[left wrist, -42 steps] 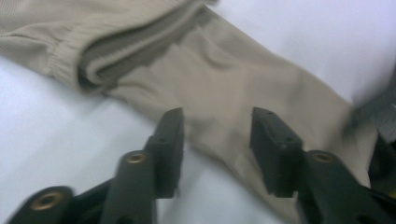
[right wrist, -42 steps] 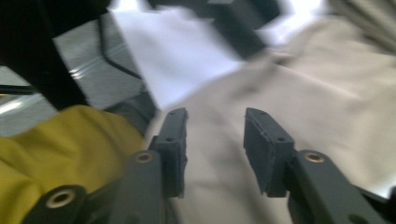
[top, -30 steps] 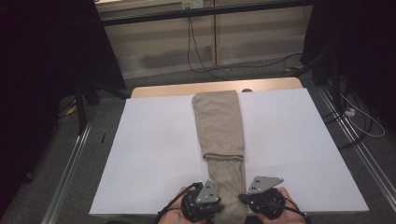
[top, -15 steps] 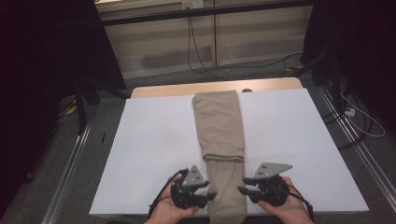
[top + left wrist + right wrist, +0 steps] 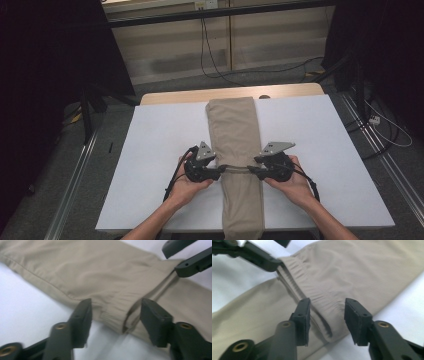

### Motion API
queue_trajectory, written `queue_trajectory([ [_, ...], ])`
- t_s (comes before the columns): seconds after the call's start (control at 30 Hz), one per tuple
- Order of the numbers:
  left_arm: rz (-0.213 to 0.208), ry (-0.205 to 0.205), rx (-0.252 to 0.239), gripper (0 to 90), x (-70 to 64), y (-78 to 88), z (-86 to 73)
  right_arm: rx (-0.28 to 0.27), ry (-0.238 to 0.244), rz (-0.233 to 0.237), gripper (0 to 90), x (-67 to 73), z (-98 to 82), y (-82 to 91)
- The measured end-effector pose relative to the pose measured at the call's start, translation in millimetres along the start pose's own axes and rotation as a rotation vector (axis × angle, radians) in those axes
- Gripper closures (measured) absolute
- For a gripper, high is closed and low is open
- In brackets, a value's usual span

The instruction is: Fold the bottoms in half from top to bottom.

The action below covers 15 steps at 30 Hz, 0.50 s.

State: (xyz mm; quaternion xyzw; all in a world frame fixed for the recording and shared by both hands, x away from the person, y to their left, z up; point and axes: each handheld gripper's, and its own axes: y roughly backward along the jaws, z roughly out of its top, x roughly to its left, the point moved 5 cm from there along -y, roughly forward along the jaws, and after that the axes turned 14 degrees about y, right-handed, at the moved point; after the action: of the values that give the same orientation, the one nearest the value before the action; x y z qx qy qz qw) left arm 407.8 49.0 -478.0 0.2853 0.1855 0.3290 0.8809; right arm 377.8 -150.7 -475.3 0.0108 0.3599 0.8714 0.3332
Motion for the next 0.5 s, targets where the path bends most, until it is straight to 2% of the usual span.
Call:
queue_trajectory([
  [0.03, -0.007, 0.015, 0.002, 55.9, 1.6, -1.0, -0.9, 0.001, 0.007, 0.009, 58.2, 1.4, -0.8, -2.0],
  [0.1, -0.008, 0.042, 0.01, 74.9, 5.4, 0.6, -2.0, -0.004, 0.026, 0.013, 58.6, 3.5, -2.0, -3.9],
  [0.13, -0.014, 0.047, 0.01, 79.7, 6.3, 1.2, -2.2, -0.003, 0.031, 0.008, 58.4, 4.1, -3.0, -4.4],
  [0.2, -0.024, 0.068, 0.012, 81.6, 7.2, 1.5, -2.3, -0.011, 0.036, 0.016, 56.6, 5.9, -4.5, -5.2],
  [0.33, -0.029, 0.071, 0.012, 81.4, 7.5, 0.8, -2.3, 0.007, 0.069, -0.006, 56.1, 8.6, -5.0, -10.8],
  [0.4, -0.029, 0.076, -0.013, 74.0, 8.7, 1.8, -0.2, 0.038, 0.088, -0.02, 58.1, 7.6, -8.1, -16.9],
  [0.43, -0.041, 0.061, -0.021, 66.6, 8.5, 2.7, 0.6, 0.038, 0.08, -0.016, 59.6, 6.8, -9.1, -19.0],
  [0.5, -0.071, 0.036, -0.033, 59.1, 5.7, 1.3, 0.8, 0.031, 0.059, -0.019, 65.4, 4.2, -8.8, -19.6],
])
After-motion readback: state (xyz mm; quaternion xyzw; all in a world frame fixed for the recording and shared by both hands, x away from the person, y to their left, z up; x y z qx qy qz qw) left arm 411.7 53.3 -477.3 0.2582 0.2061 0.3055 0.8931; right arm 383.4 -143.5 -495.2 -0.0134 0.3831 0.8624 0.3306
